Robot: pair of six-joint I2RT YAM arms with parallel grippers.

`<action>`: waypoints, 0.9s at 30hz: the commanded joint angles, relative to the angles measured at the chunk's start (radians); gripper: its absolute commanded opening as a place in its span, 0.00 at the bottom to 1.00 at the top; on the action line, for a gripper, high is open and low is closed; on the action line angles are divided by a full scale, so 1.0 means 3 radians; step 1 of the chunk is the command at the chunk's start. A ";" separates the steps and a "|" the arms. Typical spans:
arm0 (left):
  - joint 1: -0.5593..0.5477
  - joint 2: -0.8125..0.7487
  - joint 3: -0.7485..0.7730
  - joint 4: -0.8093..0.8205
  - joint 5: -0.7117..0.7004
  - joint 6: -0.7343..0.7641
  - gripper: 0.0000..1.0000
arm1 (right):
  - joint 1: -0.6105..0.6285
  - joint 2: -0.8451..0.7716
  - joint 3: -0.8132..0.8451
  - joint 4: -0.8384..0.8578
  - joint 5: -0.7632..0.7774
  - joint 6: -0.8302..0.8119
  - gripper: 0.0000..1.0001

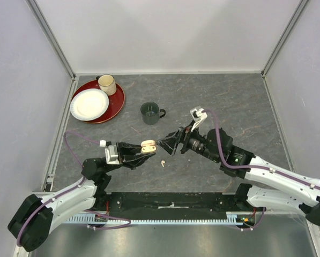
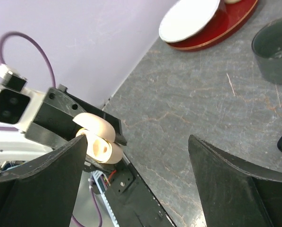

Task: Insert the wireless bluetooth earbuds into the charging case
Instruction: Open the charging case, then pick up the earbud from the center of the board.

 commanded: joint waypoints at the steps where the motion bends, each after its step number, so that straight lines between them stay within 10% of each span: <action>1: -0.0011 -0.0078 -0.0045 0.0431 -0.0109 0.0208 0.02 | -0.0029 -0.0277 0.0025 0.0112 0.0261 -0.0048 0.94; 10: -0.0011 -0.0354 -0.0020 0.0176 -0.0105 0.0259 0.02 | -0.0253 -0.0370 -0.0037 -0.1044 0.1596 -0.0619 0.92; 27: -0.0011 -0.0912 -0.0030 -0.0361 -0.0104 0.0397 0.02 | -0.1178 0.1031 -0.0068 -0.1193 0.0678 -0.1367 0.74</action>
